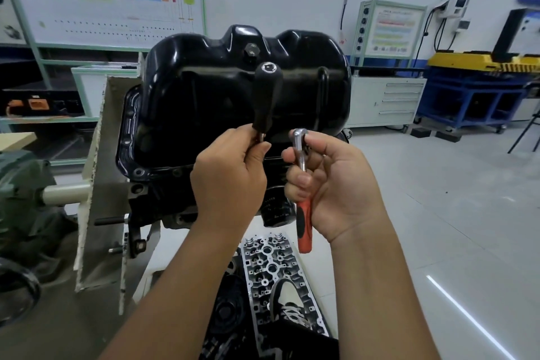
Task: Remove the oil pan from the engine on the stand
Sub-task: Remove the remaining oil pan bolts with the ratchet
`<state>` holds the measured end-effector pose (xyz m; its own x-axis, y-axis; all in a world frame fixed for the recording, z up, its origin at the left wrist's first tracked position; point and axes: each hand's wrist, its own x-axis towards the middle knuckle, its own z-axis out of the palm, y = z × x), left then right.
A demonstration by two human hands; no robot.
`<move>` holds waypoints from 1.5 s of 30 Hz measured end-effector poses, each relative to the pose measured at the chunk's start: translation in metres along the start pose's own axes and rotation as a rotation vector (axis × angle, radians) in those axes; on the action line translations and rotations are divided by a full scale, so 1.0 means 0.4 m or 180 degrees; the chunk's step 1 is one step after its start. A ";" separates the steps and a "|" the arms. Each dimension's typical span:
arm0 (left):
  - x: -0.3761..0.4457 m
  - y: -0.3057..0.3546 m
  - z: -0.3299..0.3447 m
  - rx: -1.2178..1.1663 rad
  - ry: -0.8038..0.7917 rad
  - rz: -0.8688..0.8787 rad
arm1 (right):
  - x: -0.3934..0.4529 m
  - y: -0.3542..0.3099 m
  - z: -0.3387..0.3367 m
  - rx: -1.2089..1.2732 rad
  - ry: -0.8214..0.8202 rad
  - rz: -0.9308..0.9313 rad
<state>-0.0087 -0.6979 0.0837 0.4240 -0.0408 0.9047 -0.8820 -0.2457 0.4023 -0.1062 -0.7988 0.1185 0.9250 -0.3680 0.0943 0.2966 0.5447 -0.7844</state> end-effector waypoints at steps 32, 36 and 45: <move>0.003 0.031 -0.005 0.0646 -0.0524 -0.0359 | -0.044 -0.299 0.219 -0.2506 -0.0332 0.0000; 0.002 0.027 -0.002 0.0618 -0.0593 -0.0347 | -0.037 -0.339 0.238 -0.3175 -0.0259 0.0091; -0.032 0.015 0.016 0.1122 -0.0411 -0.0245 | -0.063 -0.337 0.230 -0.2730 -0.0159 0.0362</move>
<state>-0.0180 -0.7050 0.0735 0.5285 -0.1255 0.8396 -0.7312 -0.5697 0.3751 -0.1477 -0.7937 0.2783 0.9536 -0.3012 -0.0018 -0.0612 -0.1877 -0.9803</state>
